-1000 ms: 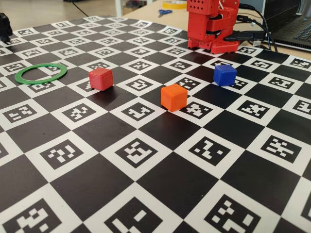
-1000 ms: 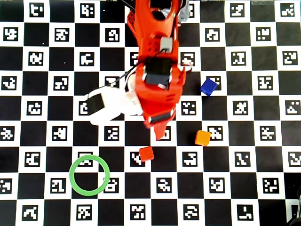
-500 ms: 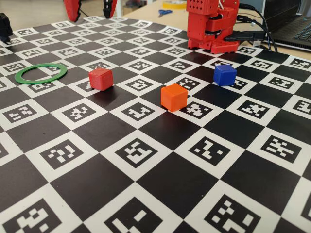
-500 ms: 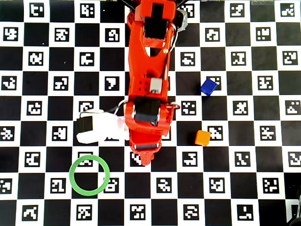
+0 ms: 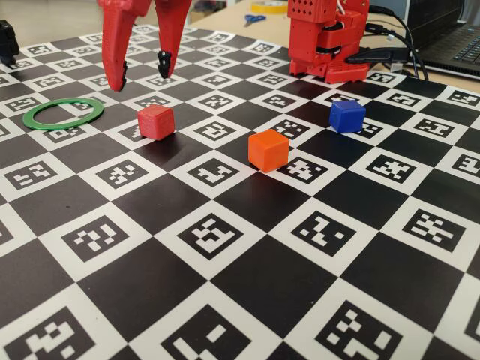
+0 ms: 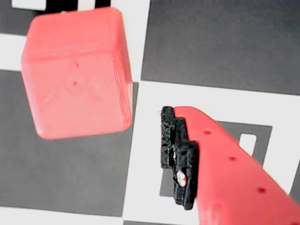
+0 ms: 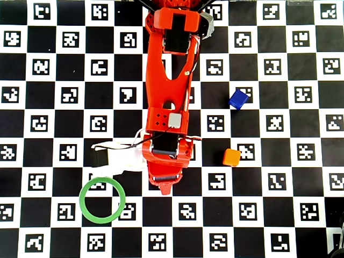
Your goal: Grab the red cube then put it in the green circle then put the blue cube on top and finally the orange cube on top
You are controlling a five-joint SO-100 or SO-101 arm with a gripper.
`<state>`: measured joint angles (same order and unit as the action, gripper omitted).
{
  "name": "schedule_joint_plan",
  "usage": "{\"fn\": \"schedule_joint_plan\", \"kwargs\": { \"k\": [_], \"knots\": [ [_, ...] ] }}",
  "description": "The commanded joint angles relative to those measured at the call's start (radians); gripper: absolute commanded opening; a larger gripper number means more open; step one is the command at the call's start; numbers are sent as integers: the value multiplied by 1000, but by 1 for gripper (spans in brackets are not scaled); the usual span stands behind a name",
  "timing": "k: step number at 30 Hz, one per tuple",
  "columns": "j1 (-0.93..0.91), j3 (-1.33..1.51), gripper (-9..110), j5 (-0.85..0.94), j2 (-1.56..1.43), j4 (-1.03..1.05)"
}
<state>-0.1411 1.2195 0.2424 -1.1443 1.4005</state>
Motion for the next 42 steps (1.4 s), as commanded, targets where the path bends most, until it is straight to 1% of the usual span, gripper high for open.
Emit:
{"fn": "schedule_joint_plan", "kwargs": {
  "k": [1, 14, 21, 31, 42],
  "knots": [
    [14, 5, 37, 2, -20, -32],
    [52, 92, 37, -14, 14, -132],
    [48, 100, 37, 17, 49, -176],
    [46, 87, 37, 25, 58, -184],
    [44, 87, 34, 29, 60, -198]
  ]
}}
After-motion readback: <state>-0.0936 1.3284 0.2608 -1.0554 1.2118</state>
